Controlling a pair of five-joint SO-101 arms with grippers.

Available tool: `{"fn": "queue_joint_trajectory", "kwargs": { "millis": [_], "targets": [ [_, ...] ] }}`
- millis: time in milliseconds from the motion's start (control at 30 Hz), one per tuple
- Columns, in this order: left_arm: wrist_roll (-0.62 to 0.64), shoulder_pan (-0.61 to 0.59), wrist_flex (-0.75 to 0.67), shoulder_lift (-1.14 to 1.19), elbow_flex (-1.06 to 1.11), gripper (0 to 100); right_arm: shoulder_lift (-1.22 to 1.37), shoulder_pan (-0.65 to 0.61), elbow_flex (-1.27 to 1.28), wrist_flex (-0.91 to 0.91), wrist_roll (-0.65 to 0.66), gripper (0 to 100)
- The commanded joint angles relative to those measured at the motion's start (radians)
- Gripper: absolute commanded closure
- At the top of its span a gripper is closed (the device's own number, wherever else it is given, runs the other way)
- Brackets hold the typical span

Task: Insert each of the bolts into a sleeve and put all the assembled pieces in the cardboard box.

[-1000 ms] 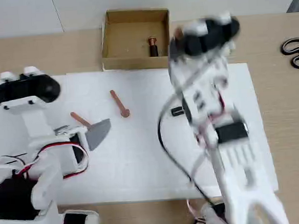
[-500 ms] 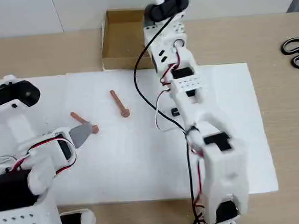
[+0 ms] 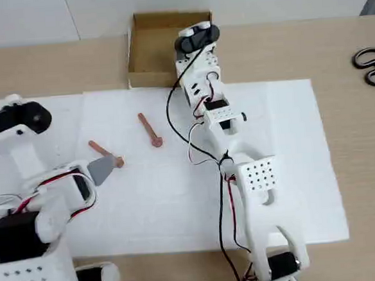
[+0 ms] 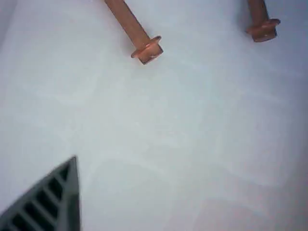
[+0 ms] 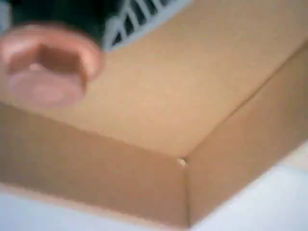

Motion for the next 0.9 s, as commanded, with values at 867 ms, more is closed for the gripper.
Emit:
{"fn": "queue_joint_trajectory", "kwargs": {
  "millis": [867],
  "targets": [
    [-0.101, -0.006, 0.017, -0.011, -0.846, 68, -0.562, 0.002, -0.063, 0.404, -0.003, 77.9]
  ]
}}
